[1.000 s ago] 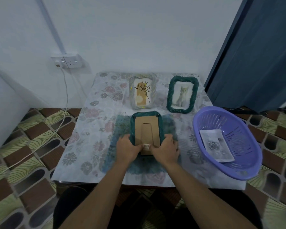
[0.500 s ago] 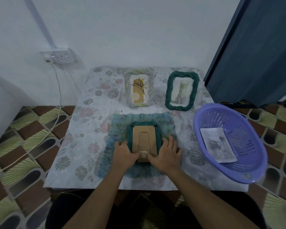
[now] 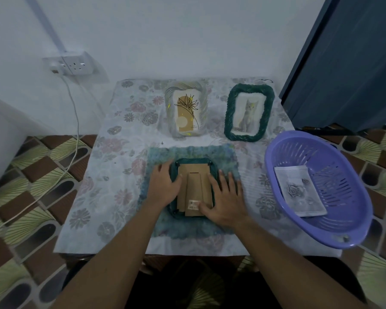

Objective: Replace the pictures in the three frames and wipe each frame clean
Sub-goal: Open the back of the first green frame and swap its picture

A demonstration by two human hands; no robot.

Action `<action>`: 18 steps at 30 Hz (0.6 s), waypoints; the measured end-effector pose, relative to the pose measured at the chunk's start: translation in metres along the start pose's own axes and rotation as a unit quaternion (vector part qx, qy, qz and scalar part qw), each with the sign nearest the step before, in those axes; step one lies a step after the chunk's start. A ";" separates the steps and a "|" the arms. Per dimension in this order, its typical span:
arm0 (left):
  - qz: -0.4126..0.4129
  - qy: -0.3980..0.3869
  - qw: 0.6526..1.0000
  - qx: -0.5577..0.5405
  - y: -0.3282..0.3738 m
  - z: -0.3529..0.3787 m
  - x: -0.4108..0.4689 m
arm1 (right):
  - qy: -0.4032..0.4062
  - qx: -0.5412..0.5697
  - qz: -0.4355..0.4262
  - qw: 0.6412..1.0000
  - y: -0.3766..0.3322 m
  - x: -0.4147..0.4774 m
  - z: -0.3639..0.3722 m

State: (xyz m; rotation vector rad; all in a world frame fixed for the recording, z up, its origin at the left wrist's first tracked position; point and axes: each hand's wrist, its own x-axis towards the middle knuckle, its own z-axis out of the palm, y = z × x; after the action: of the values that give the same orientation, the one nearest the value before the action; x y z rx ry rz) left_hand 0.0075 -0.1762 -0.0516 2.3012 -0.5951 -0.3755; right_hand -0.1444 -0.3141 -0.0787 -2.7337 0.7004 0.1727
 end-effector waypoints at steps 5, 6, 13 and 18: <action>0.023 -0.012 1.000 0.009 -0.006 0.005 0.025 | 0.015 -0.003 -0.002 1.000 0.002 -0.001 0.004; 0.021 -0.016 1.000 0.015 -0.008 0.007 0.029 | 0.019 -0.004 -0.003 1.000 0.002 -0.001 0.005; -0.009 0.027 0.999 -0.030 -0.011 0.014 0.046 | 0.027 -0.012 -0.009 1.000 0.004 -0.001 0.009; -0.080 0.039 0.992 -0.088 -0.009 0.012 0.058 | 0.025 -0.009 -0.012 1.000 0.004 0.000 0.009</action>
State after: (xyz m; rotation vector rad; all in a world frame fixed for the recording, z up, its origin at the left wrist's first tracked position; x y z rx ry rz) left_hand 0.0545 -0.2072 -0.0716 2.1878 -0.3271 -0.3958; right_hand -0.1465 -0.3147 -0.0880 -2.7720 0.6815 0.1061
